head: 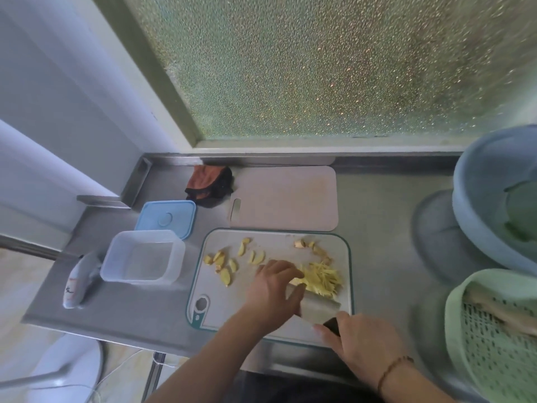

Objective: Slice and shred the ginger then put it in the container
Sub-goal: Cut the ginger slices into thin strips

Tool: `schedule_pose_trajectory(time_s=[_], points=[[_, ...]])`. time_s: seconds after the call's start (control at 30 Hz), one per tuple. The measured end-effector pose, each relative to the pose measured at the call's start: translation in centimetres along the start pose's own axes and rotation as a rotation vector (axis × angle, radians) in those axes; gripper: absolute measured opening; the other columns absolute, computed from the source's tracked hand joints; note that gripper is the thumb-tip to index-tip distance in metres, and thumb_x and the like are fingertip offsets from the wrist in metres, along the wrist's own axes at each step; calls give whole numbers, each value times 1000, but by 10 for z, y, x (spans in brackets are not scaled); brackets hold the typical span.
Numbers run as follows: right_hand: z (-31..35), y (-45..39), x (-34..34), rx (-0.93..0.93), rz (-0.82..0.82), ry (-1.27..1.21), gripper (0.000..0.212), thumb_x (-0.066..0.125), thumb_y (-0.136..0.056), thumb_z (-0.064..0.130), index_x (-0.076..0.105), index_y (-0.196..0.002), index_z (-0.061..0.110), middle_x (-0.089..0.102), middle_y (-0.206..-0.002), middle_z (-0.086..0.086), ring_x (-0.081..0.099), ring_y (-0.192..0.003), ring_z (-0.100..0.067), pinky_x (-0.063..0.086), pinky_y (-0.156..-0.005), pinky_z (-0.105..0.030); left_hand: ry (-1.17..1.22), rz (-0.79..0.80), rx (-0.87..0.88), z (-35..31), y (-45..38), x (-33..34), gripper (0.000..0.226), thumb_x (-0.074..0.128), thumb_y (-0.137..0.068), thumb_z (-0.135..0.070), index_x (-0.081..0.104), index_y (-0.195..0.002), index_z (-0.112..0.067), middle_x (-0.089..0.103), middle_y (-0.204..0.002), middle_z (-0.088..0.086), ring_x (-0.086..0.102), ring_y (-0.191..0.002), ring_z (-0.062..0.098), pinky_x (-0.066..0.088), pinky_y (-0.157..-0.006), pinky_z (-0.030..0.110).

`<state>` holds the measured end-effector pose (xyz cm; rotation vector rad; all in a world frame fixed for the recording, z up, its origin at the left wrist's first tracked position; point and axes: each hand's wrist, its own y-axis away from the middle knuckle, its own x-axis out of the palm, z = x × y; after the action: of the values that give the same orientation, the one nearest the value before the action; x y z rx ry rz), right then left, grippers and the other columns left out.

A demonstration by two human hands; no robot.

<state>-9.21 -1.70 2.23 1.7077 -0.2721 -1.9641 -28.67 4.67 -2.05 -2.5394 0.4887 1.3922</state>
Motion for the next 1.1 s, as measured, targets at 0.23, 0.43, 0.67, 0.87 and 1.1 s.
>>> schedule_pose_trajectory(time_s=[0.23, 0.43, 0.67, 0.87, 1.1], points=[[10, 3, -5, 182, 86, -390, 66, 15, -82, 74, 53, -71, 22, 56, -68, 4, 51, -63, -7, 36, -56, -18, -34, -346, -250, 125, 18, -63, 19, 68, -74, 5, 76, -86, -8, 72, -86, 8, 66, -74, 30, 52, -72, 31], [38, -3, -5, 347, -87, -577, 60, 26, -79, 69, 38, -54, 16, 39, -48, -2, 38, -48, -12, 30, -49, -24, -188, -68, 44, 165, 25, -64, 29, 87, -69, -6, 77, -96, -11, 71, -98, 9, 67, -82, 32, 60, -70, 39], [73, -18, 1, 378, -207, -624, 61, 38, -85, 61, 38, -47, 14, 39, -40, 0, 38, -42, -10, 32, -48, -24, -419, 48, 93, 157, 23, -53, 34, 95, -58, -37, 77, -84, -25, 65, -96, -1, 62, -84, 25, 57, -67, 35], [89, -19, 3, 401, -247, -625, 66, 32, -83, 69, 38, -49, 13, 40, -42, -1, 37, -43, -12, 34, -49, -27, -417, 26, 157, 160, 38, -47, 37, 97, -58, -37, 73, -84, -25, 69, -94, -3, 65, -87, 24, 58, -68, 36], [85, -11, 1, 433, -234, -628, 57, 37, -81, 63, 38, -50, 15, 41, -44, 1, 39, -45, -12, 36, -51, -25, -281, -27, 177, 177, 64, -38, 41, 93, -58, -14, 73, -92, -24, 65, -82, -5, 59, -74, 21, 55, -63, 32]])
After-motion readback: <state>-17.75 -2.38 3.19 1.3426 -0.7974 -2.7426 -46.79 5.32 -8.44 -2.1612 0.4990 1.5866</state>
